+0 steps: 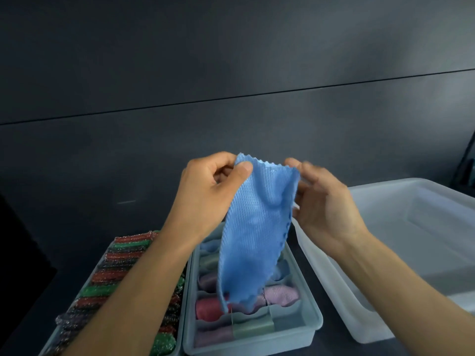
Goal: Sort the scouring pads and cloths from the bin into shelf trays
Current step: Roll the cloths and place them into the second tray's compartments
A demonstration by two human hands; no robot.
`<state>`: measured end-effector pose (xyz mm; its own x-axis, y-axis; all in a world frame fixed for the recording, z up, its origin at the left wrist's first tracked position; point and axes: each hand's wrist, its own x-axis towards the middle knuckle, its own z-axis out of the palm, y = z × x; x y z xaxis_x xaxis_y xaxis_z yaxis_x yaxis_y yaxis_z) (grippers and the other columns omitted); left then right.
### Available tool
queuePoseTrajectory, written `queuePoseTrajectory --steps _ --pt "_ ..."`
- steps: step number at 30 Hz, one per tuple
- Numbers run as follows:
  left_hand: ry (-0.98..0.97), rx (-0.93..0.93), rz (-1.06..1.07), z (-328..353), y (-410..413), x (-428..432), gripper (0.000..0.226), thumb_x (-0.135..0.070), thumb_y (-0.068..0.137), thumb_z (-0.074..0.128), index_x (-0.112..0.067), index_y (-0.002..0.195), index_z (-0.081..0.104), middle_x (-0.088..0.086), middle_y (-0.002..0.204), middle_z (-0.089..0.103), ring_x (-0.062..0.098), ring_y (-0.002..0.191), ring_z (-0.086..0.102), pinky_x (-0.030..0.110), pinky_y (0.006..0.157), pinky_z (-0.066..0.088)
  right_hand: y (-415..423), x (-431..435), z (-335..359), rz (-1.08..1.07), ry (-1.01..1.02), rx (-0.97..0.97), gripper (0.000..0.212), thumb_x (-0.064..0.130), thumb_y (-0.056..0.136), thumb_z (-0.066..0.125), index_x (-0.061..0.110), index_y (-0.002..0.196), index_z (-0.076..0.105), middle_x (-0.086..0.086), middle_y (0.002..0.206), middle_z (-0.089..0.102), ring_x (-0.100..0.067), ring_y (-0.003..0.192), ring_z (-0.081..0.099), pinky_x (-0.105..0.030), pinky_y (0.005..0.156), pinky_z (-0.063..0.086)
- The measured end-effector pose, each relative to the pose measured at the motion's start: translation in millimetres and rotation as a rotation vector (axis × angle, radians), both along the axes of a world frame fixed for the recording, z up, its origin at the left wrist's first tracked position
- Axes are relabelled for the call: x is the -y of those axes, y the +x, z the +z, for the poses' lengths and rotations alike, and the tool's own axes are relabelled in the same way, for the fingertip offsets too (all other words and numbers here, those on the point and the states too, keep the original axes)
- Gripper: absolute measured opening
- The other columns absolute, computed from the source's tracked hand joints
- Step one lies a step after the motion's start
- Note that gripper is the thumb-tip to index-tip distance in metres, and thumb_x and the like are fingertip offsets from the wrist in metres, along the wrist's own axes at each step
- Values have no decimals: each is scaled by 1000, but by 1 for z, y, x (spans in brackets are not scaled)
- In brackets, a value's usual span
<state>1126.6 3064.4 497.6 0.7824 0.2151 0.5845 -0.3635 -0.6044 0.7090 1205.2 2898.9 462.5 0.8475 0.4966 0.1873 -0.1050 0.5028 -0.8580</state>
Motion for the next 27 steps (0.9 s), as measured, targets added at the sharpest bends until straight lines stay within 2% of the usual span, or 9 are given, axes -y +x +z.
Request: queuePoseTrajectory --steps 2,4,9,12,16,19,21,23,27 --pt "-2 -13 6 1 2 2 23 -24 93 63 -4 83 69 25 78 59 17 62 45 38 55 40 -2 0 -3 24 -67 31 60 62 68 69 17 108 65 1 109 70 -13 102 66 -34 91 49" --pt "9 -3 24 2 2 3 27 -25 93 63 -1 81 66 26 76 57 23 60 44 40 55 41 -3 -2 -6 -6 -137 145 80 68 52 79 22 115 64 3 117 67 -13 109 63 -35 97 48" --pt "37 18 30 4 1 3 31 -27 94 62 0 79 63 26 75 57 35 62 47 43 58 43 -5 -2 -9 -208 -336 365 38 9 75 78 21 109 64 1 96 71 -15 86 68 -25 77 53" --pt "-15 -6 8 5 -3 -1 37 -27 95 60 6 80 58 25 67 44 23 59 36 31 55 33 -2 3 -7 -279 -294 349 3 5 86 67 6 89 68 -4 80 68 -16 71 61 -32 69 50" --pt "-221 -85 -39 0 -2 -8 40 -26 95 58 13 88 55 29 73 50 21 64 47 32 61 43 3 10 1 -279 -279 294 19 16 92 61 -1 92 69 -14 86 67 -23 74 56 -35 63 45" --pt "-382 -189 -101 -6 1 -10 35 -28 93 62 7 95 61 12 83 65 18 76 61 35 75 50 3 9 4 -255 -260 290 25 16 92 61 -8 93 66 -19 86 64 -26 73 53 -33 59 40" --pt "-405 -244 -158 -11 1 -9 36 -32 79 73 -2 97 67 8 88 70 18 80 66 35 78 53 4 8 4 -248 -245 297 29 16 92 61 -13 95 62 -22 84 61 -28 72 50 -34 60 37" --pt "-369 -241 -141 -15 2 -6 39 -28 65 82 -8 96 70 13 91 72 20 81 68 33 76 55 3 8 6 -238 -233 309 30 15 92 61 -15 96 61 -23 84 59 -29 72 48 -36 62 36" --pt "-347 -209 -60 -14 6 -1 16 -15 78 80 -3 85 71 12 73 67 18 62 60 26 54 50 2 10 9 -257 -268 371 26 14 90 63 -12 88 62 -17 73 58 -23 62 49 -29 55 39"
